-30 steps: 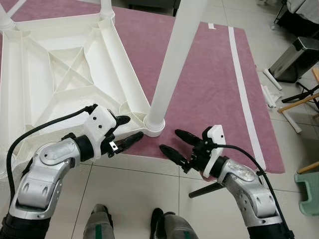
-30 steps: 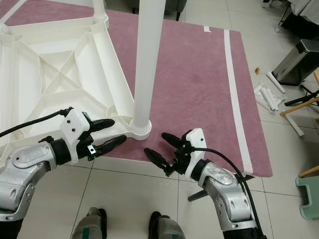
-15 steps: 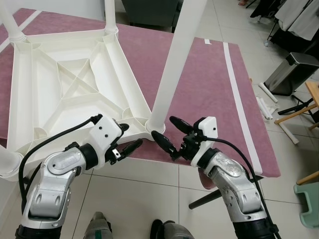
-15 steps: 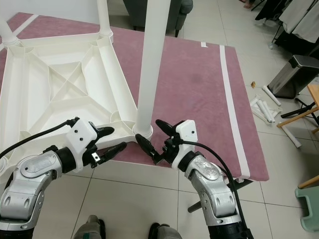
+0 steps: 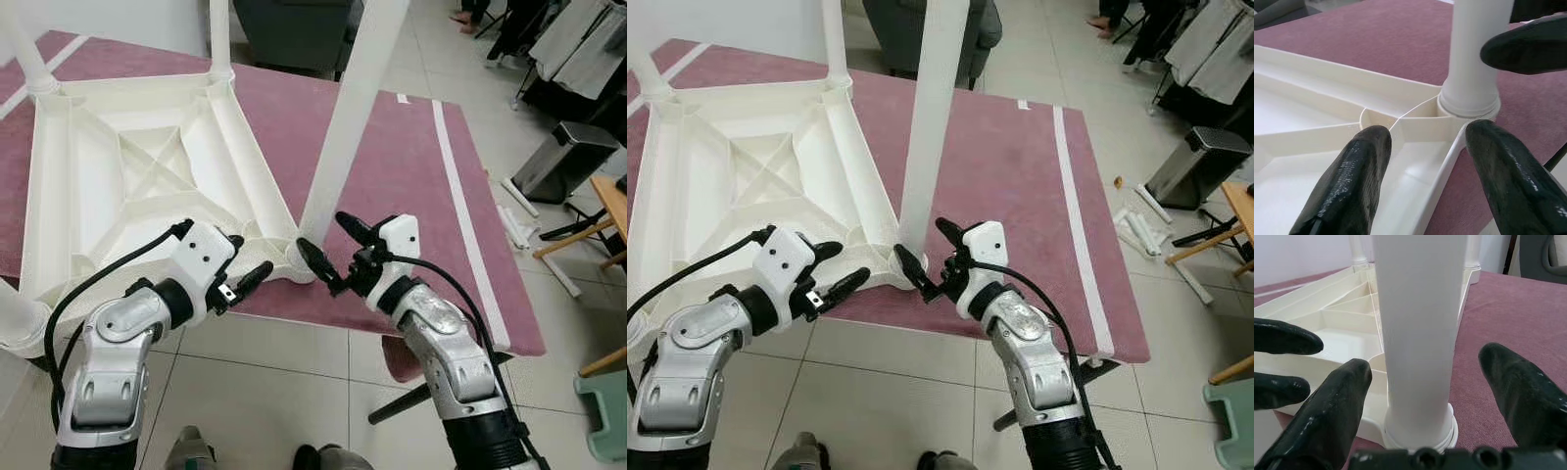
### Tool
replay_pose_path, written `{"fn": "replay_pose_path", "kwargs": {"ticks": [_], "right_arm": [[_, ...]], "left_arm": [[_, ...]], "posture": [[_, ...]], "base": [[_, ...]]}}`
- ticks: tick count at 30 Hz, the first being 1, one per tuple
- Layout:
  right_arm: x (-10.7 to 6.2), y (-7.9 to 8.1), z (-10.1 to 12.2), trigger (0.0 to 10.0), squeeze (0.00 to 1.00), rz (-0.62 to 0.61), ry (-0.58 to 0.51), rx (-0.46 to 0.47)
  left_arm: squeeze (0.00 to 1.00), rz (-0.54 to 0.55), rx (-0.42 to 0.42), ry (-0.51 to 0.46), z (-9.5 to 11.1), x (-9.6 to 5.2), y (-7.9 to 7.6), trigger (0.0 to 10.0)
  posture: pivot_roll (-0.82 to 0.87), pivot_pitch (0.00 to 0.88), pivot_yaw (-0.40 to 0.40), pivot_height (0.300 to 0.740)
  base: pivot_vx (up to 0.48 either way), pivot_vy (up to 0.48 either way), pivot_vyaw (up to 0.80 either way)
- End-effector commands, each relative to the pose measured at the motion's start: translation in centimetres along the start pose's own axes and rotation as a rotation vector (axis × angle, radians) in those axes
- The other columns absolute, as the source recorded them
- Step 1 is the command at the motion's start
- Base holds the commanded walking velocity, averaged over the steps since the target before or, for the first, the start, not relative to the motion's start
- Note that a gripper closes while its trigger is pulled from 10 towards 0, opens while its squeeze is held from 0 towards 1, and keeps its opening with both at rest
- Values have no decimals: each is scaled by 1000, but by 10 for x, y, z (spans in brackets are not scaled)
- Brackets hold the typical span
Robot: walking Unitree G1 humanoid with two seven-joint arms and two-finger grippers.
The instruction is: Building children table
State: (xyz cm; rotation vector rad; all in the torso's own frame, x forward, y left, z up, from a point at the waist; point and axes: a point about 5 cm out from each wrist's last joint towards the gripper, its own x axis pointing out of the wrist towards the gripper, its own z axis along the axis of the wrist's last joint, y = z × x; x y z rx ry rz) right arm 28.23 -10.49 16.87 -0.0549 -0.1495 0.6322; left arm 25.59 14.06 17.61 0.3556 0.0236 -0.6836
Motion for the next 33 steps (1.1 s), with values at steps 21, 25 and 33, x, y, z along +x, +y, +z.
{"fn": "replay_pose_path", "kwargs": {"ticks": [21, 25, 33], "right_arm": [[26, 2, 3, 10000, 0, 0, -20, -91], [33, 5, 5, 10000, 0, 14, -23, -103], [47, -1, -9, 10000, 0, -109, 76, -141]], "left_arm": [[0, 122, 177, 129, -5, -58, 36, 10000], [0, 144, 172, 137, -6, -62, 37, 10000], [0, 128, 128, 133, -10, -59, 17, 10000]], "posture": [[192, 36, -97, 740], [207, 41, -97, 740], [231, 58, -109, 740]], "base": [[0, 0, 0], [0, 0, 0], [0, 0, 0]]}}
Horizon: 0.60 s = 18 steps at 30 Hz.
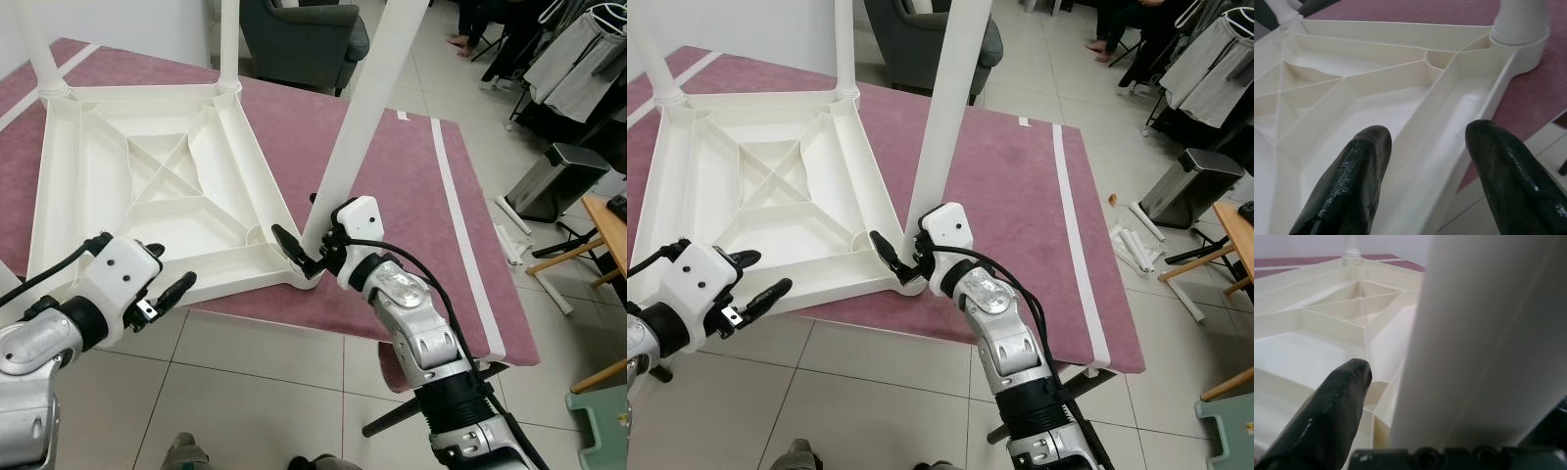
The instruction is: Building children table
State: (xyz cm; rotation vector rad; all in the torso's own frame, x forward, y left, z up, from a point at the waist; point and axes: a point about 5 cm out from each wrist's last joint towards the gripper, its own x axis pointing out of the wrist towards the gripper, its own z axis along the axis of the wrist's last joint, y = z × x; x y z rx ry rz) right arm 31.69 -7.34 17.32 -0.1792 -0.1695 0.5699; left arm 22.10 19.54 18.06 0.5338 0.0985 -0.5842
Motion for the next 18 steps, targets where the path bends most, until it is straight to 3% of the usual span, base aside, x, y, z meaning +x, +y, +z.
{"fn": "replay_pose_path", "kwargs": {"ticks": [1, 7, 8, 11, 12, 13, 18], "right_arm": [[2, -6, -11, 10000, 0, -72, 69, -21], [6, -9, -14, 9922, 0, -121, 98, 48], [6, -9, -14, 7569, 0, -121, 96, 59], [7, -8, -14, 7569, 0, -121, 94, 65], [7, -8, -13, 6706, 0, -121, 92, 73], [8, -5, -13, 0, 0, -116, 90, 107], [10, -1, -14, 0, 0, -117, 90, 174]], "left_arm": [[0, 53, -18, -7, 1, 2, -3, 10000], [0, 55, -29, -6, 1, 3, -6, 10000], [0, 53, -33, -6, 1, 2, -7, 10000], [0, 52, -35, -6, 1, 2, -8, 10000], [0, 52, -36, -6, 1, 2, -8, 10000], [0, 52, -44, -4, 2, 1, -10, 10000], [0, 48, -63, -5, 2, 0, -15, 10000]], "posture": [[231, 58, -109, 740], [234, 68, -107, 740], [235, 73, -105, 740], [235, 73, -105, 740], [235, 73, -105, 740], [242, 80, -107, 740], [242, 86, -107, 740]], "base": [[0, 0, 0], [0, 0, 0], [0, 0, 0], [0, 0, 0], [0, 0, 0], [0, 0, 0], [0, 0, 0]]}}
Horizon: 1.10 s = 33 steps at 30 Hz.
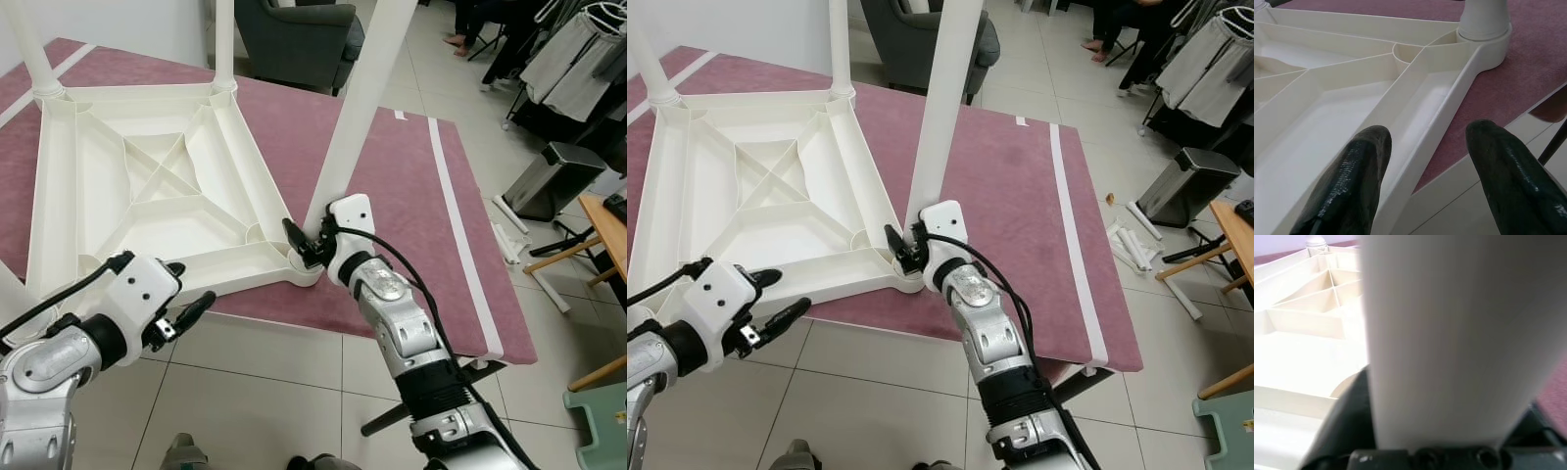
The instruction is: Building children table
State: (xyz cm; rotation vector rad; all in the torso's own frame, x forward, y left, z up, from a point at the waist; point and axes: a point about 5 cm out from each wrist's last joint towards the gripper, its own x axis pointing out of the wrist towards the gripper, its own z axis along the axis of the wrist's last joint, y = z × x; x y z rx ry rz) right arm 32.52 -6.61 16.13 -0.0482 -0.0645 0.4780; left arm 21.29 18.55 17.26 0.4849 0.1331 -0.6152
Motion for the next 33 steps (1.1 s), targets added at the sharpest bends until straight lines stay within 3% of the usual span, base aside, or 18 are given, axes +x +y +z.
{"fn": "replay_pose_path", "kwargs": {"ticks": [1, 7, 10, 15, 18, 19, 21, 25, 27, 33], "right_arm": [[2, -4, -1, 0, 0, -23, 20, 53], [4, -2, -1, 0, 0, -33, 30, 96], [5, -4, -3, 0, 0, -84, 55, 165], [6, -8, -5, 0, 0, -142, 70, 243], [7, -13, -4, 0, 0, -214, 61, 423], [7, -13, -4, 0, 0, -214, 61, 423], [7, -14, -3, 0, 0, -228, 46, 543], [8, -13, -2, 0, 0, -227, 35, 646], [10, -8, 0, 0, 0, -190, 39, 751], [11, -1, 1, 0, 0, -135, 50, 794]], "left_arm": [[0, 80, -28, -30, 5, -1, -3, 10000], [0, 51, -88, -88, 13, -3, -9, 10000], [0, 32, -185, -158, 23, -3, -17, 10000], [0, 13, -263, -196, 28, -3, -25, 10000], [0, -4, -347, -203, 29, -3, -34, 10000], [0, -4, -347, -203, 29, -3, -34, 10000], [0, 3, -382, -195, 27, -1, -37, 10000], [0, 7, -407, -185, 26, 0, -38, 10000], [0, 14, -419, -156, 22, 2, -40, 10000], [0, 58, -425, -133, 19, 7, -36, 10000]], "posture": [[242, 87, -108, 740], [245, 93, -109, 740], [250, 99, -110, 740], [250, 104, -110, 740], [251, 110, -108, 740], [251, 110, -108, 740], [252, 113, -106, 740], [252, 115, -105, 740], [251, 116, -102, 740], [249, 118, -104, 740]], "base": [[0, 0, 0], [0, 0, 0], [0, 0, 0], [0, 0, 0], [0, 0, 0], [0, 0, 0], [0, 0, 0], [0, 0, 0], [0, 0, 0], [0, 0, 0]]}}
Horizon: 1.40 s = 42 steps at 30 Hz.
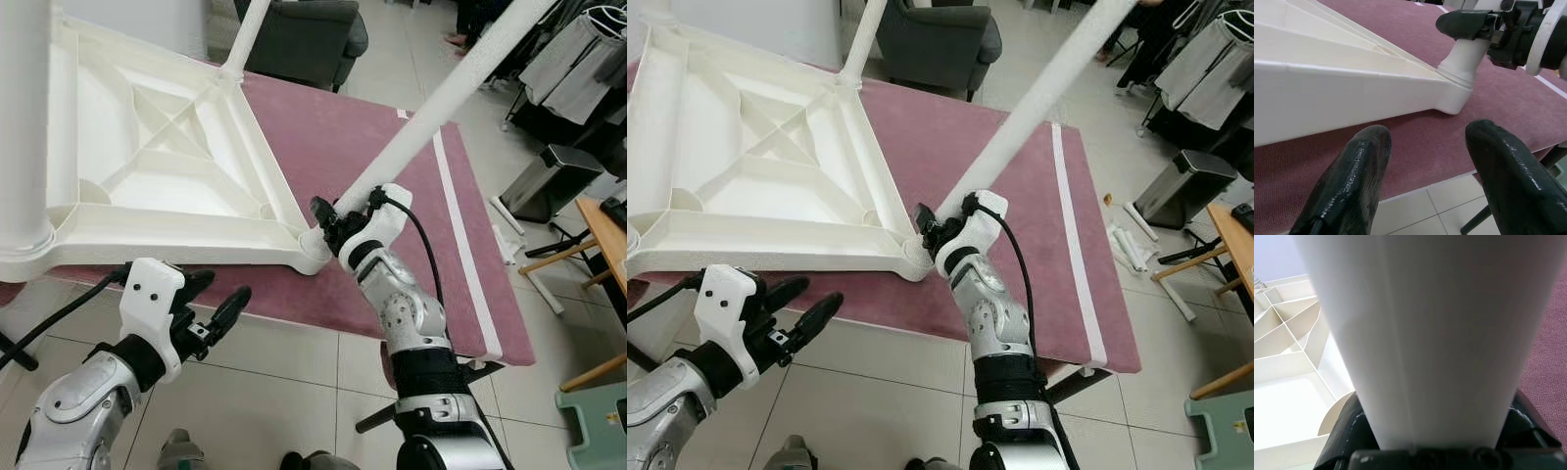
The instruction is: Building children table
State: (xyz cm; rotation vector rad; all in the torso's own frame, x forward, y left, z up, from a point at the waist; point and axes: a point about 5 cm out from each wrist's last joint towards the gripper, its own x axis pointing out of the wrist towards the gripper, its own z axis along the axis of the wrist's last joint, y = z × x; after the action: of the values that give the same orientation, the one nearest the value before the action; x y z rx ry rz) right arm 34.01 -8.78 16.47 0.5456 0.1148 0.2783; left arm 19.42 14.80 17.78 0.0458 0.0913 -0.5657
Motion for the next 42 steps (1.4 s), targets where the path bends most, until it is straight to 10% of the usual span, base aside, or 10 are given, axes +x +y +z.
{"fn": "replay_pose_path", "kwargs": {"ticks": [1, 18, 19, 25, 26, 33, 34, 42], "right_arm": [[3, 21, -15, 0, 0, 58, 50, 177], [-1, 45, -18, 0, 0, 182, 124, 387], [-1, 45, -19, 0, 0, 183, 129, 390], [-2, 45, -20, 0, 0, 184, 133, 361], [-2, 45, -21, 0, 0, 184, 132, 343], [-2, 45, -22, 0, 0, 174, 136, 328], [-2, 45, -22, 0, 0, 172, 138, 329], [-1, 45, -21, 0, 0, 174, 142, 324]], "left_arm": [[0, 22, -18, 24, -5, 3, 1, 10000], [0, 368, -117, -19, 1, 24, 33, 10000], [1000, 408, -162, -58, 4, 25, 36, 10000], [1000, 417, -182, -92, 8, 25, 32, 10000], [604, 361, -241, -133, 14, 24, 22, 10000], [690, 209, -379, -220, 26, 20, -2, 10000], [0, 85, -331, -188, 24, 11, -13, 10000], [0, -33, -329, -166, 21, -11, -19, 10000]], "posture": [[249, 118, -104, 740], [245, 119, -103, 740], [246, 120, -103, 740], [245, 122, -101, 740], [248, 124, -100, 740], [254, 128, -98, 740], [256, 129, -98, 740], [264, 138, -105, 740]], "base": [[0, 0, 0], [0, 0, 0], [0, 0, 0], [0, 0, 0], [0, 0, 0], [0, 0, 0], [0, 0, 0], [0, 0, 0]]}}
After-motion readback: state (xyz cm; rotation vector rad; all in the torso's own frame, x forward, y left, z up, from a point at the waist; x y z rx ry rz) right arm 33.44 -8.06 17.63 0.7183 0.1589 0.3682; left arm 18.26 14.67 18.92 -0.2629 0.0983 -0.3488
